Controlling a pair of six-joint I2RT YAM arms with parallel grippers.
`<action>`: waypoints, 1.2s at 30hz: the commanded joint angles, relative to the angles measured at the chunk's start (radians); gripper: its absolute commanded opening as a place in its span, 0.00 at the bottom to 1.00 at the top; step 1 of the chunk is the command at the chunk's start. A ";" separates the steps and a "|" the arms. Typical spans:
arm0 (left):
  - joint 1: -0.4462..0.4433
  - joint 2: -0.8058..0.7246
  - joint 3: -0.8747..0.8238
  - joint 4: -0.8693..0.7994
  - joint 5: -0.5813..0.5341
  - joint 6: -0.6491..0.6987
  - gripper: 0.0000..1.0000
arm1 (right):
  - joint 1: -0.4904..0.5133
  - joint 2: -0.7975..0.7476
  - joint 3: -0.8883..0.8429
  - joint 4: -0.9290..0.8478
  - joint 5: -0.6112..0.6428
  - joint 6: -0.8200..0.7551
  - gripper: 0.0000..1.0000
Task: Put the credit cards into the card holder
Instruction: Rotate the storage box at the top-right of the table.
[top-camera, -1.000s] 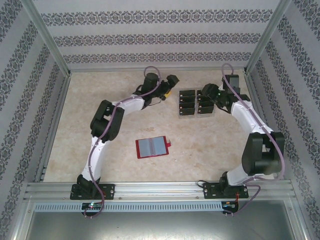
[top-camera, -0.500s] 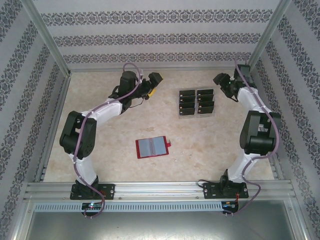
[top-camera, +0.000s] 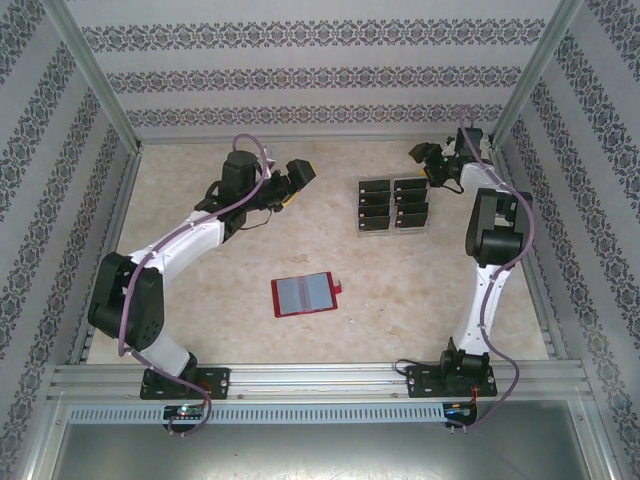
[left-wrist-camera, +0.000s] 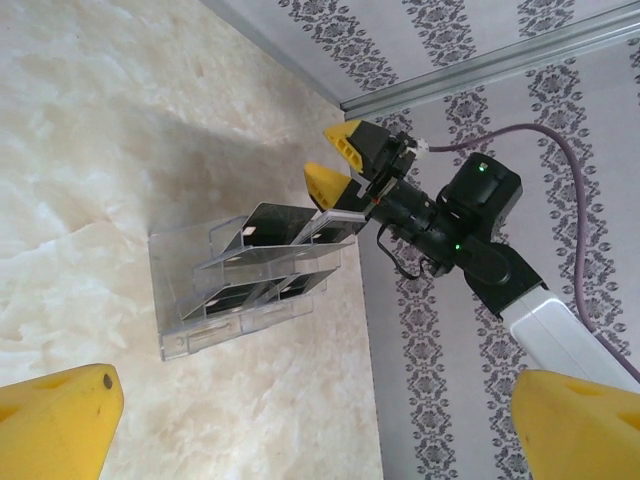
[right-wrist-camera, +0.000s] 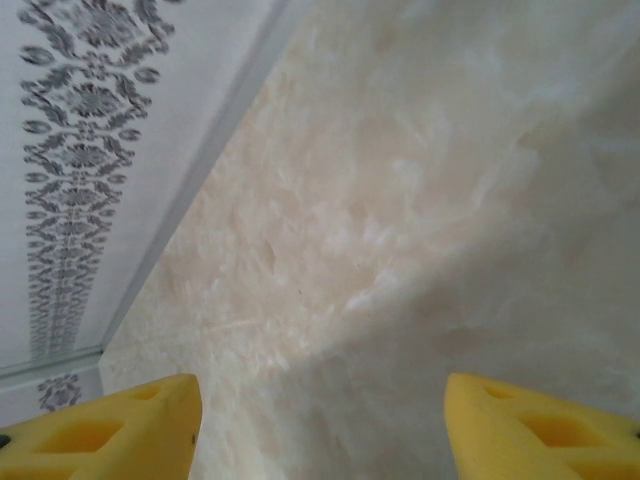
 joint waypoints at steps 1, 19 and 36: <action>-0.006 -0.023 -0.015 -0.046 0.010 0.048 1.00 | -0.010 0.006 0.030 0.063 -0.095 0.034 0.65; -0.007 -0.030 -0.014 -0.063 0.010 0.070 1.00 | -0.008 -0.120 -0.228 0.209 -0.196 0.077 0.60; -0.006 -0.048 -0.042 -0.055 0.008 0.079 1.00 | 0.052 -0.382 -0.715 0.404 -0.212 0.118 0.58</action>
